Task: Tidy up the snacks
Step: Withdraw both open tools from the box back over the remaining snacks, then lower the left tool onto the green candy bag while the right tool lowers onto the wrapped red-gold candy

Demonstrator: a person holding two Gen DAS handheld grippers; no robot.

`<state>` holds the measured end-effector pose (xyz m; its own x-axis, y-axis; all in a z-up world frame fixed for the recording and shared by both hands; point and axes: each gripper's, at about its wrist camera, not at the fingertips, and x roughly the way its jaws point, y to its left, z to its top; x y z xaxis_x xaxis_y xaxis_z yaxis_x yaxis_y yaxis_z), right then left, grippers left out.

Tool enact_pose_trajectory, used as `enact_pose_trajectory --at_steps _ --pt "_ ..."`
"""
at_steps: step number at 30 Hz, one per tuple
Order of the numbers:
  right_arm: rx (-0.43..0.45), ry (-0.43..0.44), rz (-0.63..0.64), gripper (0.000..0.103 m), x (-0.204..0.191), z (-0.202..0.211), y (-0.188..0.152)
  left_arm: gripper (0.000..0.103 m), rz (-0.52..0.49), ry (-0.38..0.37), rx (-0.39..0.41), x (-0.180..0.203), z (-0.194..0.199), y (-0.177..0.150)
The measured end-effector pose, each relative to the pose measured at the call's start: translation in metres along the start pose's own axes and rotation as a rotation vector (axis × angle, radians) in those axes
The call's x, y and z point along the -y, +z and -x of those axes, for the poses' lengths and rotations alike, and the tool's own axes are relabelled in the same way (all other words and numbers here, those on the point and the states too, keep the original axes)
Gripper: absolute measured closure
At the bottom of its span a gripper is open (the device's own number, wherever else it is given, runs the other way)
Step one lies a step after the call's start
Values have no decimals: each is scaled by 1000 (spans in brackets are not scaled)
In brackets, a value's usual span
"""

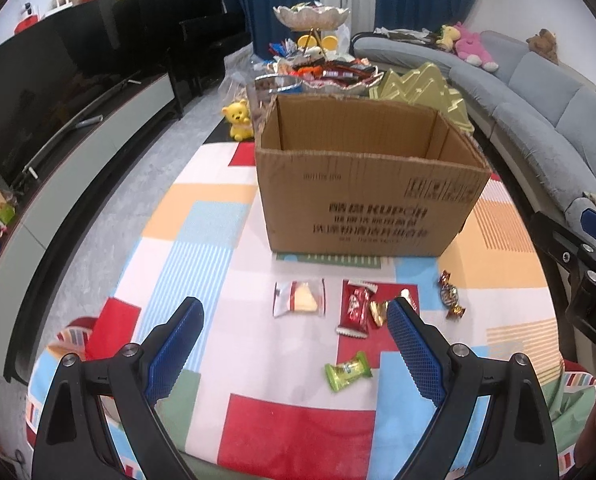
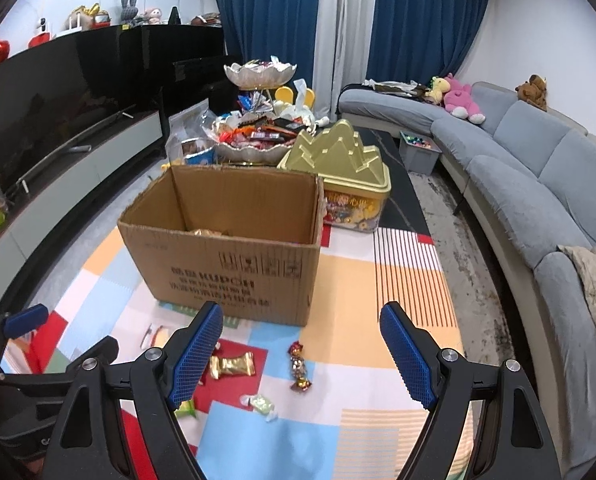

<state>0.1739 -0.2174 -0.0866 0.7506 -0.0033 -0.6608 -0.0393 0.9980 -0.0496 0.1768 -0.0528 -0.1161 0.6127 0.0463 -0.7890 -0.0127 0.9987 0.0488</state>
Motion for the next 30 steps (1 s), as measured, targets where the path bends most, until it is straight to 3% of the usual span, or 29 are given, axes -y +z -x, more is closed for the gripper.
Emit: enact_pose_trajectory --at_steps 15,30 --pt "-60 24 74 21 10 -30 -31 9 47 16 -56 18 -27 -29" --pt "-57 85 148 22 10 -72 -62 12 68 15 -86 32 -58 -57"
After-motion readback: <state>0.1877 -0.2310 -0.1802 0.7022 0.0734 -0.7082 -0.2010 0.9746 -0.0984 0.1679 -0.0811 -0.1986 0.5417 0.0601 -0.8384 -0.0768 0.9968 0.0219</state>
